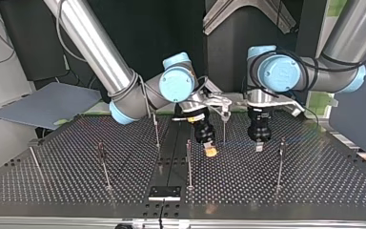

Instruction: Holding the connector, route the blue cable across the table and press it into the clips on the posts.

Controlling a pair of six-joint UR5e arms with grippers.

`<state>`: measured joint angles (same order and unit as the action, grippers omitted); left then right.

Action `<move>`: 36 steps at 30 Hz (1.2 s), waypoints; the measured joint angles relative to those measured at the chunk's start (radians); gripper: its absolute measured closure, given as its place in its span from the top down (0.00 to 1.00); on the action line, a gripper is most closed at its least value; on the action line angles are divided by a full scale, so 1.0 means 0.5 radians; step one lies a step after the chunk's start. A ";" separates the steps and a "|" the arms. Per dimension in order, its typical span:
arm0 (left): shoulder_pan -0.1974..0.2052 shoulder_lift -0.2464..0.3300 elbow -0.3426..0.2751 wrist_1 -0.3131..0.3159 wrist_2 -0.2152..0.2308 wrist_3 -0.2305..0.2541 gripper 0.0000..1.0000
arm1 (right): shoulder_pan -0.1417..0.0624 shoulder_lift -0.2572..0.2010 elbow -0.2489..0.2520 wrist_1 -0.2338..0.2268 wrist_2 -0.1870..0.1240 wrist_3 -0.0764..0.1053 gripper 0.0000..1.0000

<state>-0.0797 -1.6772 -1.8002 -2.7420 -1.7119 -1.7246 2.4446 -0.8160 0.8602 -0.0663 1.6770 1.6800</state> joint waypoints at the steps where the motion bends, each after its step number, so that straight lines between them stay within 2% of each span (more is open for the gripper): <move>1: -0.002 0.003 -0.013 0.004 0.000 0.002 0.00 | 0.000 0.000 0.010 0.001 0.002 0.000 0.00; 16: -0.033 0.027 -0.257 0.220 -0.075 -0.012 0.00 | -0.008 0.000 0.185 0.012 0.008 -0.001 0.00; 25: -0.045 -0.095 -0.423 0.372 -0.122 -0.008 0.00 | -0.006 0.000 0.306 0.013 0.006 -0.014 0.00; 36: -0.052 -0.198 -0.618 0.510 -0.120 -0.038 0.00 | 0.004 0.000 0.480 0.012 0.006 -0.033 0.00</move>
<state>-0.1057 -1.7764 -2.1092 -2.4869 -1.7719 -1.7434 2.4466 -0.8162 1.1001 -0.0602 1.6803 1.6636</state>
